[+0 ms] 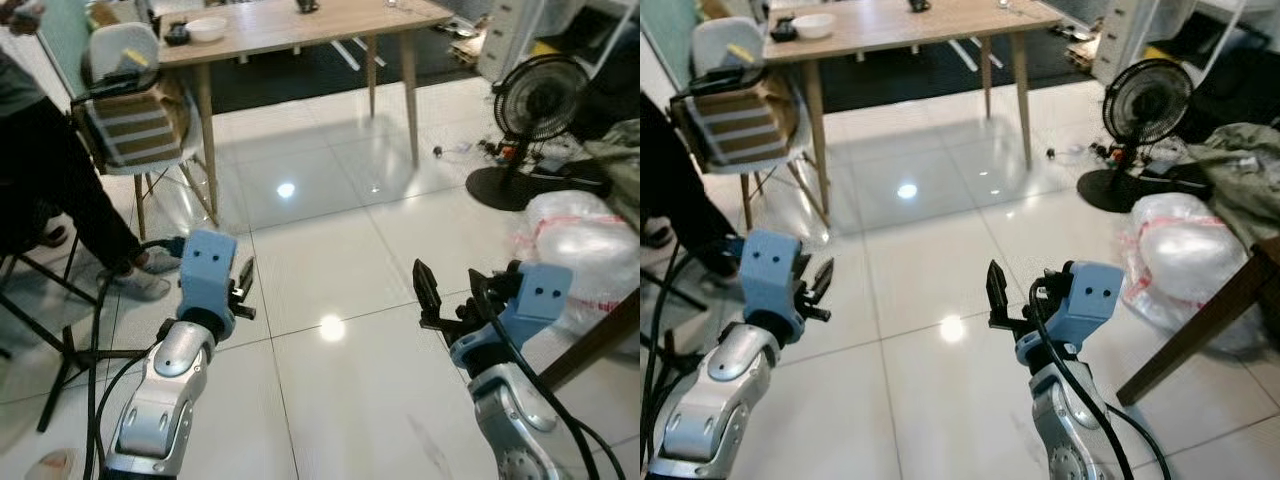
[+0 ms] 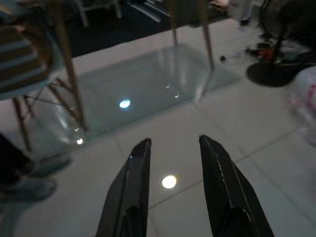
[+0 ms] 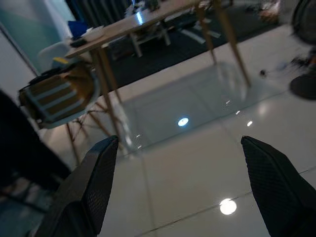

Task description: Setting the table

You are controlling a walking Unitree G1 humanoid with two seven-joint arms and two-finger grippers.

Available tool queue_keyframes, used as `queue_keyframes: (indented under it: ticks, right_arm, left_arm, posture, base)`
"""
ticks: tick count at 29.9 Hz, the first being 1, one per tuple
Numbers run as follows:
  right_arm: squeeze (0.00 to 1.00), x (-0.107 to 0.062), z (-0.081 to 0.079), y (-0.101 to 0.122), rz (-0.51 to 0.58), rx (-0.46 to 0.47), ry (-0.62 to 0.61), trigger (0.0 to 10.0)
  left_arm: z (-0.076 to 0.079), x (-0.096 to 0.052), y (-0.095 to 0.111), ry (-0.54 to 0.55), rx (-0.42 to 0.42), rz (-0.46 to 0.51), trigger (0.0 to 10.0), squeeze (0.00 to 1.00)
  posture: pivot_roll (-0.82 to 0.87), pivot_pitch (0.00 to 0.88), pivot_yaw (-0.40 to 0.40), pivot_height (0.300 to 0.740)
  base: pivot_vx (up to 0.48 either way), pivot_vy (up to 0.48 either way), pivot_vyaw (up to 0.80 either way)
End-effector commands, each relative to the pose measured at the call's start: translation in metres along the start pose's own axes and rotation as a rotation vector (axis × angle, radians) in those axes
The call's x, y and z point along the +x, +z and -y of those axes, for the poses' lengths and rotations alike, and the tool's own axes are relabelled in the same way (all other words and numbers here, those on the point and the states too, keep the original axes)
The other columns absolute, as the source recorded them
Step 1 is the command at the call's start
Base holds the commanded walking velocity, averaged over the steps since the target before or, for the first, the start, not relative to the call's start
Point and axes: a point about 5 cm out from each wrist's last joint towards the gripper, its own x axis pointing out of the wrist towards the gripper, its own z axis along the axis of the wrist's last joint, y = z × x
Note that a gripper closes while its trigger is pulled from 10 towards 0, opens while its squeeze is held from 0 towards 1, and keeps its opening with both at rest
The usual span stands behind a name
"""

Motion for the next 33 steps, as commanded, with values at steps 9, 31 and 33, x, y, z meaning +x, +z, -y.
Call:
queue_keyframes:
  ticks: [9, 31, 33]
  right_arm:
    - [0.0, -0.0018, -0.0039, -0.0004, 0.003, 0.001, 0.012, 10.0]
    - [0.0, -0.0006, -0.0035, -0.0007, 0.005, -0.011, 0.013, 10.0]
    - [0.0, -0.0003, -0.0038, -0.0005, 0.006, -0.012, 0.017, 10.0]
  left_arm:
    - [-0.0044, 0.0008, -0.0006, 0.017, 0.021, 0.005, 10.0, 0.0]
    - [-0.0051, 0.002, -0.0011, 0.021, 0.023, 0.011, 10.0, 0.0]
    - [-0.0052, 0.0021, -0.001, 0.021, 0.023, 0.011, 10.0, 0.0]
  posture:
    - [0.03, 0.145, 0.112, 0.74]
    - [0.03, 0.137, 0.11, 0.74]
    - [0.03, 0.137, 0.11, 0.74]
  base:
    - [0.48, 0.0, 0.0]
    - [0.48, 0.0, 0.0]
    - [0.48, 0.0, 0.0]
